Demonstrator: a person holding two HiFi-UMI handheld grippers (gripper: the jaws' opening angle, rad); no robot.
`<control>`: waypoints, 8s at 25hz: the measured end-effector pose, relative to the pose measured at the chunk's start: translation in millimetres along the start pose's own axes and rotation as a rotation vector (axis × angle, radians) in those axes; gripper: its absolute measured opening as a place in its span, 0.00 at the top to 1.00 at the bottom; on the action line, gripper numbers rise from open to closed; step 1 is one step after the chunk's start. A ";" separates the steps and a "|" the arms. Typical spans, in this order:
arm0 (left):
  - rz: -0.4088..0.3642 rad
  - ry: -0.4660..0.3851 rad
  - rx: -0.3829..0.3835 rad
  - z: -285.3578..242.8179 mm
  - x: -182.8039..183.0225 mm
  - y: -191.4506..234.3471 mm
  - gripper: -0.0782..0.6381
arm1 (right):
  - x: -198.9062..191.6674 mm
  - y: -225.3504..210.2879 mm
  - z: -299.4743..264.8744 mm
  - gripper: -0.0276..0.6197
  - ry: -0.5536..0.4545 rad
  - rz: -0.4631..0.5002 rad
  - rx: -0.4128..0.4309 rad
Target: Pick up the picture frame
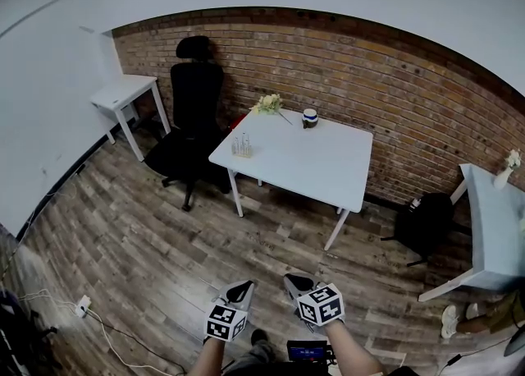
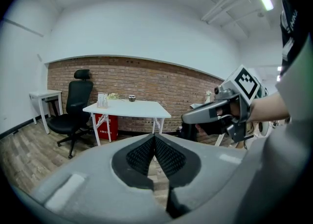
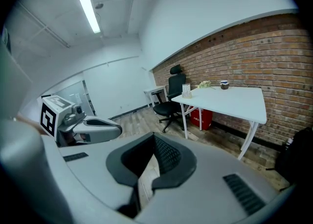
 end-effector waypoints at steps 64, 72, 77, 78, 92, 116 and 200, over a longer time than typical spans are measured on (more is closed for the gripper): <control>0.053 0.061 0.073 -231.4 112.7 252.8 0.87 | 173.5 -186.0 -285.5 0.94 0.043 0.042 0.076; 0.031 0.066 0.015 -271.5 125.6 304.5 0.87 | 192.8 -204.3 -328.7 0.94 0.059 0.039 0.034; 0.021 0.065 -0.011 -296.7 142.7 352.8 0.87 | 218.9 -216.8 -370.7 0.94 0.059 0.023 -0.005; 0.020 0.065 -0.012 -301.1 146.4 363.3 0.87 | 224.3 -218.5 -379.2 0.94 0.059 0.017 -0.012; 0.004 0.062 -0.126 -349.6 185.2 460.6 0.87 | 274.6 -232.4 -459.6 0.94 0.052 -0.069 -0.126; -0.043 0.062 -0.065 -381.4 213.4 457.1 0.87 | 299.2 -277.0 -462.1 0.94 0.024 -0.069 -0.131; -0.107 0.303 -0.164 -501.9 190.3 519.7 0.75 | 258.0 -329.7 -559.6 0.80 0.201 -0.194 -0.256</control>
Point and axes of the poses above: the fingertips, and each gripper's own axes: z backward along the fingers, y to its left, x out of its top, the point moved 9 cm from there along z, backward along the fingers, and after that the axes turned 2 degrees about z, right-handed, at the moved point
